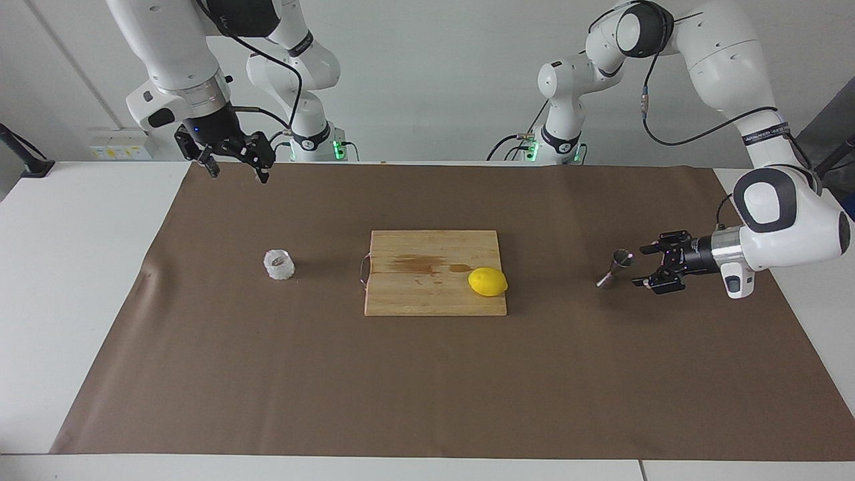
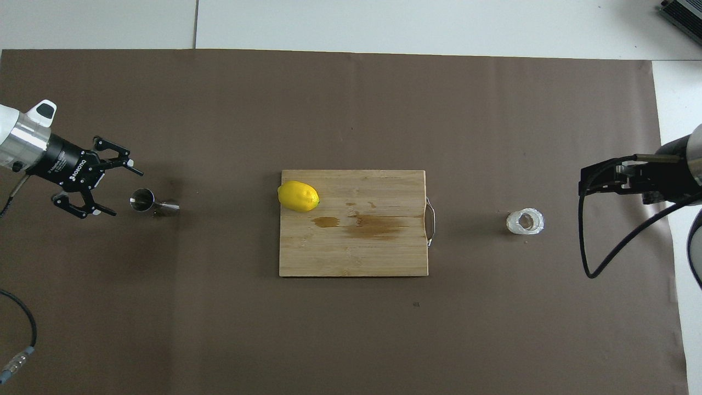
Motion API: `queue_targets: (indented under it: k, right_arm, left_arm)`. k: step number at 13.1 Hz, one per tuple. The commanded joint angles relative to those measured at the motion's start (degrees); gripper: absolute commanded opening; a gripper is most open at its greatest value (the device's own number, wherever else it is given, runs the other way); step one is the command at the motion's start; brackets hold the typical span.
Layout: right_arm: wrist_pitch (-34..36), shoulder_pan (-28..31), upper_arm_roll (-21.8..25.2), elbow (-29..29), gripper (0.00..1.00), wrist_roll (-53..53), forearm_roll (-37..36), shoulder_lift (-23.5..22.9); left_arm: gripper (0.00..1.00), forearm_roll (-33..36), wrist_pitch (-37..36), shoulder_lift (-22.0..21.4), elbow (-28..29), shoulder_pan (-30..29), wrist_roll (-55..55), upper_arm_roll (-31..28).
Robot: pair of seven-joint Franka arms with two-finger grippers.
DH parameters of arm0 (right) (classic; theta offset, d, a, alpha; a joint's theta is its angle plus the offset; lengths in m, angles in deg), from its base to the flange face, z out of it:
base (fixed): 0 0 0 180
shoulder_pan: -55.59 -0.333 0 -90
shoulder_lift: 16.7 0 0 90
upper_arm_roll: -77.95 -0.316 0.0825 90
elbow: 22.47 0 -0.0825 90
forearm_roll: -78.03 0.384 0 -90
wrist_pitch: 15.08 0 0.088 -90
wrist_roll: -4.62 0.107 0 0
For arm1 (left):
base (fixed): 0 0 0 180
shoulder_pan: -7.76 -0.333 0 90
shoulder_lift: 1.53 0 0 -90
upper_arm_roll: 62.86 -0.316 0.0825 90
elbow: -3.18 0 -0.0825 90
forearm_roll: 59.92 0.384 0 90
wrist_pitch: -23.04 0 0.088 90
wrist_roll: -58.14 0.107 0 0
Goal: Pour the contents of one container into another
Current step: 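Reach the open left gripper toward the small steel cup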
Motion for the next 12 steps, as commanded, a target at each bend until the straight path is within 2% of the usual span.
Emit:
queue_targets:
  k: [1, 12]
  right_arm:
    - [0.56, 0.57, 0.04, 0.07, 1.0, 0.33, 1.52, 0.21]
    - [0.65, 0.49, 0.04, 0.16, 1.0, 0.33, 1.52, 0.21]
  left_arm:
    - [1.0, -2.04, -1.04, 1.5, -0.3, -0.92, 0.16, 0.32]
    - [1.0, -5.3, -5.09, 2.47, 1.28, -1.01, 3.5, 0.49]
